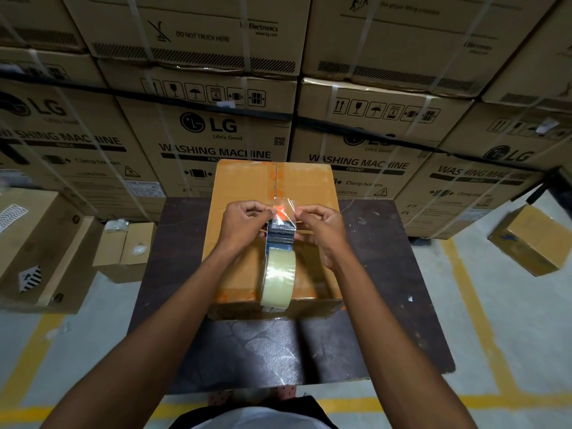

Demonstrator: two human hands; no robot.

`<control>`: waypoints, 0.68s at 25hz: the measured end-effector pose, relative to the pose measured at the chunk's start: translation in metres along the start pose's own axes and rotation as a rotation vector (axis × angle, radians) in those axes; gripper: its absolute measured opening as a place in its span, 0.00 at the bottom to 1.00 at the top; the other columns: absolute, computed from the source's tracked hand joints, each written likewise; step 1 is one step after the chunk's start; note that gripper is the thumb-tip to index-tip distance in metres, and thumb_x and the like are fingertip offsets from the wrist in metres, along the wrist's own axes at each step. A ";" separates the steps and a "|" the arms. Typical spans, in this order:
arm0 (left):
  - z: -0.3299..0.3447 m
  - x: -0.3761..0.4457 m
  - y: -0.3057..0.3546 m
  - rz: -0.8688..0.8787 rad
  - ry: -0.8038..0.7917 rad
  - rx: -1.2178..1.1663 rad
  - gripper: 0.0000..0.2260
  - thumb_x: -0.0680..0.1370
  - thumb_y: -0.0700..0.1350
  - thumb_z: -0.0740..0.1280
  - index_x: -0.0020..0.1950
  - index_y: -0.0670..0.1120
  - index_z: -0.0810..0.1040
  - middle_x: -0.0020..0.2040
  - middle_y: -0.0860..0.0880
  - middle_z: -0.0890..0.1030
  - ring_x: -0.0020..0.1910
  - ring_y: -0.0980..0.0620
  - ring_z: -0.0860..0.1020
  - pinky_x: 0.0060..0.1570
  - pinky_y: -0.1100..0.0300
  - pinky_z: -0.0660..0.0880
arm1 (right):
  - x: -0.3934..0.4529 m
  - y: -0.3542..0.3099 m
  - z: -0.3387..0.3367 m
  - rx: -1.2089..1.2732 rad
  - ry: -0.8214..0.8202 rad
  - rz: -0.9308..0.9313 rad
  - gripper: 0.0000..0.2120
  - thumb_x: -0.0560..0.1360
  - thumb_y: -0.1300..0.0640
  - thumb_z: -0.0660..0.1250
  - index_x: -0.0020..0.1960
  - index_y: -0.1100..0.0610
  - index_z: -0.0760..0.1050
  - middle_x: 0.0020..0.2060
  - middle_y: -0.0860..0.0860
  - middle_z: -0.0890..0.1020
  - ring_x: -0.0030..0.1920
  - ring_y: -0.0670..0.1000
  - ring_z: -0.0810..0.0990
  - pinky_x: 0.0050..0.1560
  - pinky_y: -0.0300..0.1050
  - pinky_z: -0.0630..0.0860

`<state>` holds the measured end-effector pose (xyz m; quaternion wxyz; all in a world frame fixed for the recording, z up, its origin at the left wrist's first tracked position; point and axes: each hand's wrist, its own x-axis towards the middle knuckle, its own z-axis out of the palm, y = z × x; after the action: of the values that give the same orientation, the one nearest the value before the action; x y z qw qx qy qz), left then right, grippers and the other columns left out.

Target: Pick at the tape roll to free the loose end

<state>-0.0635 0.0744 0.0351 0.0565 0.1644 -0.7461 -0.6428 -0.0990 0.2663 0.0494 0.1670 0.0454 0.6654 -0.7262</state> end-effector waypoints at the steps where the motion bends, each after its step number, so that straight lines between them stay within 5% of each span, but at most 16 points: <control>1: 0.000 -0.001 0.001 -0.005 -0.007 -0.007 0.05 0.80 0.44 0.76 0.51 0.42 0.89 0.46 0.45 0.90 0.43 0.53 0.87 0.35 0.61 0.83 | 0.000 -0.001 0.003 -0.012 0.037 -0.004 0.02 0.79 0.63 0.74 0.49 0.58 0.85 0.39 0.52 0.90 0.41 0.49 0.88 0.41 0.47 0.87; 17: -0.004 0.002 0.013 -0.081 -0.093 -0.075 0.06 0.80 0.45 0.76 0.53 0.43 0.90 0.49 0.48 0.91 0.52 0.46 0.89 0.49 0.49 0.86 | -0.003 0.000 0.014 -0.055 0.167 -0.018 0.03 0.78 0.64 0.73 0.49 0.60 0.85 0.46 0.58 0.90 0.46 0.53 0.88 0.41 0.46 0.85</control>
<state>-0.0668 0.0711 0.0485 0.0019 0.1621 -0.7162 -0.6789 -0.0940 0.2529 0.0514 0.1056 0.0956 0.6970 -0.7028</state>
